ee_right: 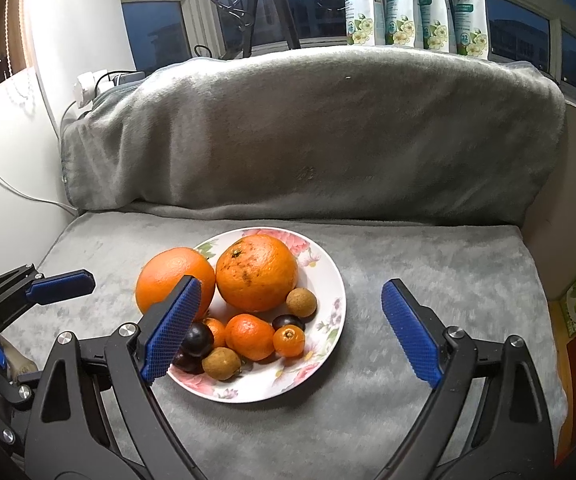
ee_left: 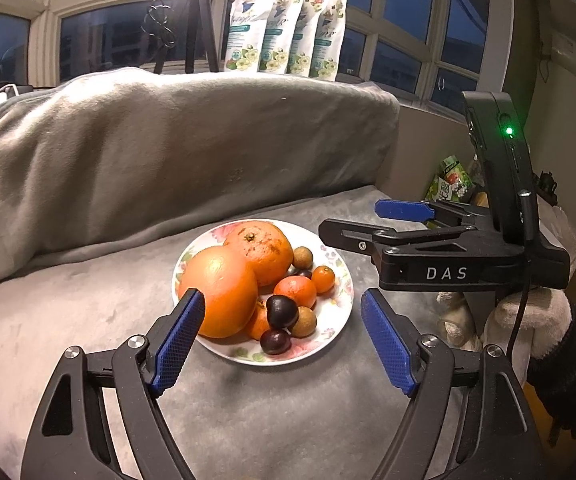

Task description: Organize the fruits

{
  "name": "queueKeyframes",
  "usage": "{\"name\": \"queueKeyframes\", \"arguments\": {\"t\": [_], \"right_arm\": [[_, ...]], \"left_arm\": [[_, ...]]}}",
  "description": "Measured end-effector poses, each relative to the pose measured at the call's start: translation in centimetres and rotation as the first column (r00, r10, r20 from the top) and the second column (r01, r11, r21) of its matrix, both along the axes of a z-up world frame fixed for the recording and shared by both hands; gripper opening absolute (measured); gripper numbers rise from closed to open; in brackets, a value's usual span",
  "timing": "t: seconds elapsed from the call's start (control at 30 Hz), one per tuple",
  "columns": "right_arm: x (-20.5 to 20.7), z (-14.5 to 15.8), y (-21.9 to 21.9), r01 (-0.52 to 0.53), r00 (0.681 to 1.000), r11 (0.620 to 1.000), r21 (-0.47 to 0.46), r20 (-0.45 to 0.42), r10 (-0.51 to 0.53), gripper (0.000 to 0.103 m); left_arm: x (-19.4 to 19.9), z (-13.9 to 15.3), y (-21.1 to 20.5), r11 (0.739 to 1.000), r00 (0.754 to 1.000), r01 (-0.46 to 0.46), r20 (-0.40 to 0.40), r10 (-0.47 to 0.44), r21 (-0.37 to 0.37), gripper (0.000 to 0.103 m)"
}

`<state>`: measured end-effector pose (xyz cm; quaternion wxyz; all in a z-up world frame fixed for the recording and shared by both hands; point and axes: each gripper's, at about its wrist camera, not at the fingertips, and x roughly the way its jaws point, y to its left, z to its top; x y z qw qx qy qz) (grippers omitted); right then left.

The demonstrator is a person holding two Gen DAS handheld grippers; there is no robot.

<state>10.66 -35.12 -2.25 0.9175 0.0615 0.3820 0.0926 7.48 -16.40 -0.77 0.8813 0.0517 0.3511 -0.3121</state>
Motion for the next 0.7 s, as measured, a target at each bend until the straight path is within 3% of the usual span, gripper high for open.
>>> {"name": "queueKeyframes", "arguments": {"t": [0.7], "right_arm": [[-4.3,2.0,1.4,0.012,0.999,1.000,-0.008,0.052,-0.012,0.094]], "left_arm": [[-2.7,0.8,2.8,0.999,0.999,-0.049,0.022,0.050,-0.012,0.081]]}}
